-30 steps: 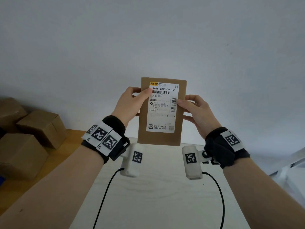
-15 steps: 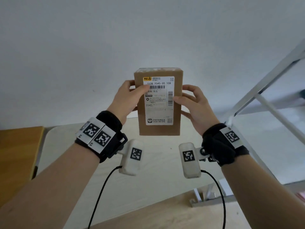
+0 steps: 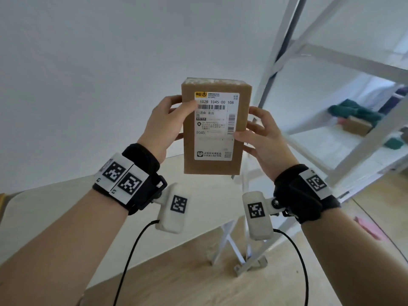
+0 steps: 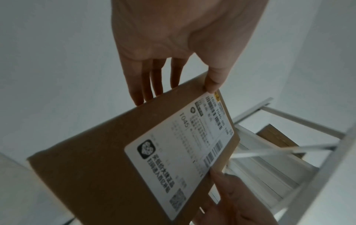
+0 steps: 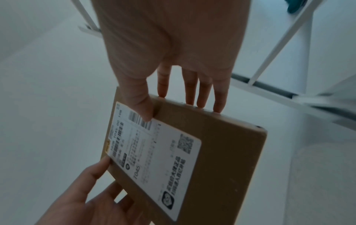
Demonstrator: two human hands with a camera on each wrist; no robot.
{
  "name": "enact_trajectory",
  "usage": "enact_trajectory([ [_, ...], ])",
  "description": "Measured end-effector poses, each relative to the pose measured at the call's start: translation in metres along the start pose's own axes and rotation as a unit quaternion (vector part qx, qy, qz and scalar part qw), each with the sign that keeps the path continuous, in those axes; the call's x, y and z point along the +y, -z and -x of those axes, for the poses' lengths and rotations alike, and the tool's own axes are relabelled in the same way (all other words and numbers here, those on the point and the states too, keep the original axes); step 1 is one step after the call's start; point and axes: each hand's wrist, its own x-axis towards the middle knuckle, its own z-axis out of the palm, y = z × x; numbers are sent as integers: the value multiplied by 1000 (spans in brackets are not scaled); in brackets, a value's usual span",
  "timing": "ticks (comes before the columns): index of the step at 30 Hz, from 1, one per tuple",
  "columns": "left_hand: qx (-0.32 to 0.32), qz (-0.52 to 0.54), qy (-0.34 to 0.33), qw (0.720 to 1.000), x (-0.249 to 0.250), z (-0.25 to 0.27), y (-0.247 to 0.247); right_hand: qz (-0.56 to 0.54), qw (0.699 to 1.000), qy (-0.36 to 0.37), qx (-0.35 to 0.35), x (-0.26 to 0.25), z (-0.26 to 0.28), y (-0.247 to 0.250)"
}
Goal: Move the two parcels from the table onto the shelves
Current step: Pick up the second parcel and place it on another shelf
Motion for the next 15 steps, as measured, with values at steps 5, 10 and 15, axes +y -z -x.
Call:
enact_trajectory([
  [5, -22, -21, -73, 997, 23, 61, -88, -32, 998, 43, 22, -21, 62, 91],
  [10, -43, -14, -124, 991, 36, 114, -178, -52, 994, 79, 62, -36, 117, 181],
  [15, -55, -2, -161, 985, 51, 147, -259, -62, 987, 108, 98, -55, 154, 258],
])
